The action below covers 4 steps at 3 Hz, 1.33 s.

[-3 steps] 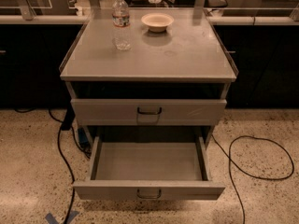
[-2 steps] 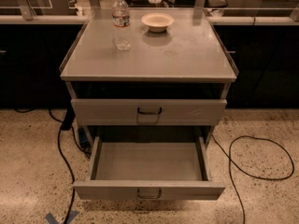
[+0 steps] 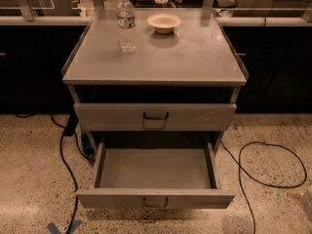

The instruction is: Close middle drawer

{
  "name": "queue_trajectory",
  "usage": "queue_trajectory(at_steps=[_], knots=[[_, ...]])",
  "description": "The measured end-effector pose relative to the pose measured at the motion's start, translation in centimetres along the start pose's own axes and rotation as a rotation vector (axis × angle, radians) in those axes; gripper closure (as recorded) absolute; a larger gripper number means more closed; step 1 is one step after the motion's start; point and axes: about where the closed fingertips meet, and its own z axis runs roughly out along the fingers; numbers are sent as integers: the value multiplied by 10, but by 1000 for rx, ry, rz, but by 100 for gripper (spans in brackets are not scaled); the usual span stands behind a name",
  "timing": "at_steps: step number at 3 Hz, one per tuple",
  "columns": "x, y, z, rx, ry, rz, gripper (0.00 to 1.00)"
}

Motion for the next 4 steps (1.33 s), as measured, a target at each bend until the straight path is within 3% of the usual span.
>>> queue_trajectory(at_steps=[2, 3, 4], knots=[[-5, 7, 9, 13, -16, -5, 0], [-18, 18, 28, -7, -49, -41, 0], [-36, 28, 51, -58, -63, -122, 0]])
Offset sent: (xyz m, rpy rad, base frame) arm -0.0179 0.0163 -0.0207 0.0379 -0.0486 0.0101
